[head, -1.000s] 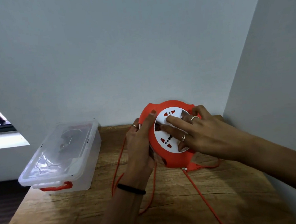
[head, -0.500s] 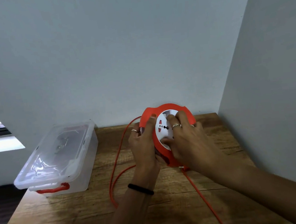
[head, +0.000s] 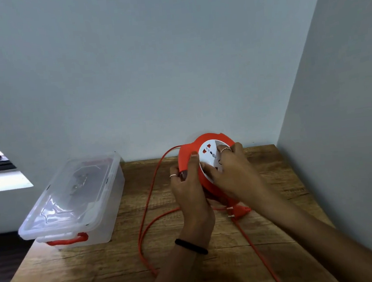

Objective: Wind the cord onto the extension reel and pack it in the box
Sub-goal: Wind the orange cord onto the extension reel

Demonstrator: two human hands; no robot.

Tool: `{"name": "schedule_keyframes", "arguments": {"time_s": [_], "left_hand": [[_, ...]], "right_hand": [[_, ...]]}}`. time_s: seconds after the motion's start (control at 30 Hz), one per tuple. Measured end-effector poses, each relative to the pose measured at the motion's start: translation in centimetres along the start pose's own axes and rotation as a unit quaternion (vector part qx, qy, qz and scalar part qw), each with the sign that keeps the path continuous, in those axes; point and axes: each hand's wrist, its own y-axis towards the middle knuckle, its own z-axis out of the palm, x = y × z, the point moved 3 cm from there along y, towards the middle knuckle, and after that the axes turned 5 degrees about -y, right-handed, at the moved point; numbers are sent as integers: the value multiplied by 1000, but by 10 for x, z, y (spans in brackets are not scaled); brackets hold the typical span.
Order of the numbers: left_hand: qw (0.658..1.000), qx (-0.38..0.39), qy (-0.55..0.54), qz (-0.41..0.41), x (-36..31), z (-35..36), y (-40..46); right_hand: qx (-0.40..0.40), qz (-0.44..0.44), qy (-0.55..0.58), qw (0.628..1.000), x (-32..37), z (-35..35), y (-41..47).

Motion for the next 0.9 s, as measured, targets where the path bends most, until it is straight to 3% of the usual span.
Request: {"name": "schedule_keyframes", "arguments": {"time_s": [0.2,0.3,0.37,0.43,0.5,0.73,0.9], "left_hand": [[998,31,38,-39,5,-2,6],[983,88,156,-24,-2,-6,20],[939,140,315,11,-10,-6,32],[865,158,471,67,-16,-5,38],[815,147,546,125,-19,-3,40],[811,137,507,257,-19,-8,40],[821,116,484,279,-13,-13,40]], "right_hand": [[44,99,30,994,-16,-8,18],[34,100,-13,994,-22,-9,10],[11,74,-95,993,-20,-9,1],[-4,30,-183,983,-15,-8,-8],[-12,-17,-241,970,-10,-5,-13],[-10,-49,-187,981,-10,3,-19],[-40,2,-89,995,-20,13,-14]]}}
